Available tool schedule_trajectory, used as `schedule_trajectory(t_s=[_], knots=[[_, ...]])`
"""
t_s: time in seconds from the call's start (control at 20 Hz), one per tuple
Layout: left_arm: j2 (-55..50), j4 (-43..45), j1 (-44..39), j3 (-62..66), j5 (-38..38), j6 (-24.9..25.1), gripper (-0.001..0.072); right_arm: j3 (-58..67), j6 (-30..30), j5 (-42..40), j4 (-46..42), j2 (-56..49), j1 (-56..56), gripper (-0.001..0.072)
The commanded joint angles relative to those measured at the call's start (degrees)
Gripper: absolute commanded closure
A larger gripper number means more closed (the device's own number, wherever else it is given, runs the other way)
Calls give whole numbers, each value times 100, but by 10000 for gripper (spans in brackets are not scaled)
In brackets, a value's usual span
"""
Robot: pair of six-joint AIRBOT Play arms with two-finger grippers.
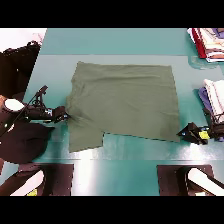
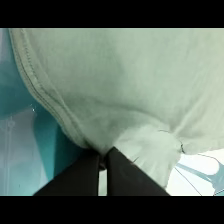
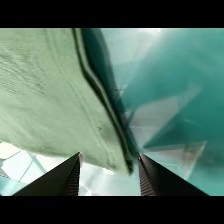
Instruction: Fold the shirts.
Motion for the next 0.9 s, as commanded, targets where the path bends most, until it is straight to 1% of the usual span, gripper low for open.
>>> schedule_trajectory(t_s=[0.0,0.2,0.35,0.45,0.5,0.55,0.6,0.7,0.85], knots=[[2,-4,2,7,59,0,679,-74,-42,48,15,-4,-20,373],[4,-15,2,7,42,2,680,-74,-46,114,-28,-4,4,375],[4,-13,2,7,39,2,680,-72,-72,33,-44,-4,404,376],[4,-13,2,7,35,4,680,-68,-81,-240,-15,-2,726,567],[4,-9,2,7,35,7,680,-68,-81,-313,-17,-2,846,577],[4,-9,4,9,35,7,681,-63,-83,-326,-17,-2,949,681],[11,-13,4,15,33,7,681,-28,-83,-308,-20,-2,1049,696],[24,-17,4,177,-127,2,681,225,-85,-153,-17,31,1235,697],[518,-13,4,914,-319,-31,682,1169,-74,-66,35,494,1574,697]])
